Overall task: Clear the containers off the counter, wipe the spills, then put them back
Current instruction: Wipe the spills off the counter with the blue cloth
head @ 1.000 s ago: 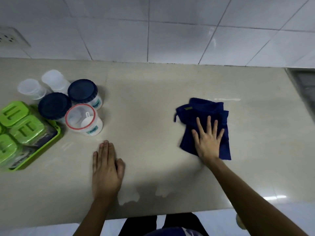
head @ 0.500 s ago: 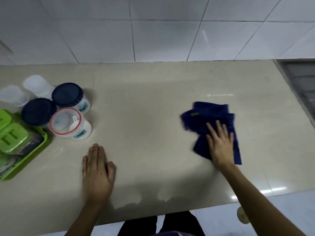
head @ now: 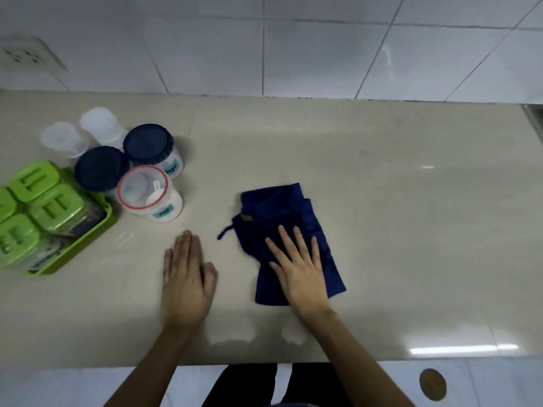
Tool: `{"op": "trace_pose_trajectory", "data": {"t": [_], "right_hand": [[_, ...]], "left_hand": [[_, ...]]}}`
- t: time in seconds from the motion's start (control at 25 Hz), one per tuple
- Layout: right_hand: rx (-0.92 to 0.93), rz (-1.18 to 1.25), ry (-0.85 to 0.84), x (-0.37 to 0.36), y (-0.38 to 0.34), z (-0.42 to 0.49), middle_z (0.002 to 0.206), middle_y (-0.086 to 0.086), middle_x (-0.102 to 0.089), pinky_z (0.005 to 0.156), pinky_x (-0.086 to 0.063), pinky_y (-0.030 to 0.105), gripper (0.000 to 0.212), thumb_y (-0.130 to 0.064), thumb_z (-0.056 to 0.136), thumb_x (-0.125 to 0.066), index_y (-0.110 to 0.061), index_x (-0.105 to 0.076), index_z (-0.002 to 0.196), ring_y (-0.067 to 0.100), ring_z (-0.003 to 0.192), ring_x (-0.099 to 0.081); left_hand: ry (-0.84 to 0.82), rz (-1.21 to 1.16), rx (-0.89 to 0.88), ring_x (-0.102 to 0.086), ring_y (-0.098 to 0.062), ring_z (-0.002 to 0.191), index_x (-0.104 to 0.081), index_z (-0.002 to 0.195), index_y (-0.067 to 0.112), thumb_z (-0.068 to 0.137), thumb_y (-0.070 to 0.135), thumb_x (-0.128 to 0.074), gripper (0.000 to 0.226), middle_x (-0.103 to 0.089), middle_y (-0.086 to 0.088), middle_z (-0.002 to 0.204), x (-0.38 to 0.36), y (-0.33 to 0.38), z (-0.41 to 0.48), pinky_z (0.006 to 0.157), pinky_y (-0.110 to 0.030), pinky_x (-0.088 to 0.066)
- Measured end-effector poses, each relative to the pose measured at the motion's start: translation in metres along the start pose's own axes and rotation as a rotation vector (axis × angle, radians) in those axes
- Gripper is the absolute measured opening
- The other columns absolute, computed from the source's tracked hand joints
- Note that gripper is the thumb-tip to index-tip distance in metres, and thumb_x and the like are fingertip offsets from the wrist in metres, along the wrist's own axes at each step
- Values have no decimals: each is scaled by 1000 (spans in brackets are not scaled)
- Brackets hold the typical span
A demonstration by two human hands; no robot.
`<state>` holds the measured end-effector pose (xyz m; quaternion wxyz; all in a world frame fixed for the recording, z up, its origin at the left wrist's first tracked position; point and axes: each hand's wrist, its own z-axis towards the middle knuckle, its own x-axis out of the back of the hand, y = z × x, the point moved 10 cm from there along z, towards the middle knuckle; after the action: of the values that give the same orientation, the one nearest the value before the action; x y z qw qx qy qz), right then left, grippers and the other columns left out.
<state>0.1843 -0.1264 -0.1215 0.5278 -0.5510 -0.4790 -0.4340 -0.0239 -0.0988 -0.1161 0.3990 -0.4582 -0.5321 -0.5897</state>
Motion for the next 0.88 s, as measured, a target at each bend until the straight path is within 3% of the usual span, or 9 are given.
{"op": "trace_pose_trajectory", "data": {"t": [0.08, 0.2, 0.32, 0.4, 0.48, 0.56, 0.64, 0.76, 0.88], "right_hand": [[-55, 29, 30, 12, 56, -21, 156, -3, -26, 116, -11, 48, 49, -45, 99, -17, -33, -32, 145, 25, 146, -21], [-322, 107, 85, 29, 143, -17, 158, 0, -23, 117, -12, 55, 51, -44, 98, -20, -31, -32, 145, 28, 147, -17], [-587, 92, 93, 24, 132, 19, 160, 5, -19, 113, -5, 68, 50, -47, 98, -25, -34, -28, 146, 39, 146, -6], [-455, 58, 73, 14, 68, 34, 158, 6, -24, 110, -3, 72, 51, -49, 95, -26, -36, -31, 144, 44, 144, -11], [-234, -18, -4, -1, 14, 18, 158, 3, -25, 112, 0, 67, 52, -50, 96, -18, -37, -29, 144, 42, 145, -12], [-159, -6, -26, -2, 22, -7, 158, -1, -23, 113, -3, 60, 53, -51, 98, -7, -38, -27, 145, 36, 146, -12], [-176, 24, -1, 10, 58, -28, 158, -5, -19, 114, -4, 56, 57, -52, 96, -1, -37, -25, 146, 30, 147, -11], [-358, 82, 19, 20, 119, -34, 160, -4, -15, 118, -4, 58, 60, -56, 94, -1, -38, -22, 147, 26, 148, -1], [-513, 68, 56, 20, 111, -10, 160, 2, -17, 113, -1, 68, 58, -54, 92, -9, -38, -25, 146, 39, 147, 0]], "left_hand": [[4, -16, 0, -23, -25, 146, -32, 146, 1, 93, 29, -31, 60, -29, -15, 156, 2, -1, 0, 120, -46, -17], [10, -21, 2, -26, -27, 145, -34, 144, -1, 92, 29, -32, 60, -31, -16, 154, 3, -1, 0, 120, -46, -18], [6, -20, -7, -27, -27, 145, -35, 143, -1, 92, 28, -34, 59, -32, -17, 154, 2, 0, -1, 119, -47, -19], [2, -15, -8, -25, -26, 145, -34, 144, 0, 93, 28, -33, 59, -31, -16, 155, 2, -1, -1, 119, -47, -19], [-8, -15, -8, -24, -26, 146, -32, 145, 0, 93, 29, -31, 60, -30, -16, 155, 1, 0, -1, 120, -46, -17], [-2, -17, -14, -24, -26, 146, -32, 145, 0, 94, 30, -30, 60, -29, -16, 156, 1, -1, -1, 120, -46, -17], [2, -18, -11, -24, -26, 146, -32, 145, 0, 94, 30, -31, 60, -29, -15, 156, 1, -1, -1, 120, -46, -17], [2, -18, -5, -25, -26, 145, -34, 144, 0, 93, 30, -31, 60, -31, -15, 155, 1, -1, -1, 120, -45, -18], [-4, -13, -4, -24, -26, 146, -33, 145, 0, 93, 29, -33, 60, -29, -15, 156, -2, -2, 0, 121, -45, -17]]}}
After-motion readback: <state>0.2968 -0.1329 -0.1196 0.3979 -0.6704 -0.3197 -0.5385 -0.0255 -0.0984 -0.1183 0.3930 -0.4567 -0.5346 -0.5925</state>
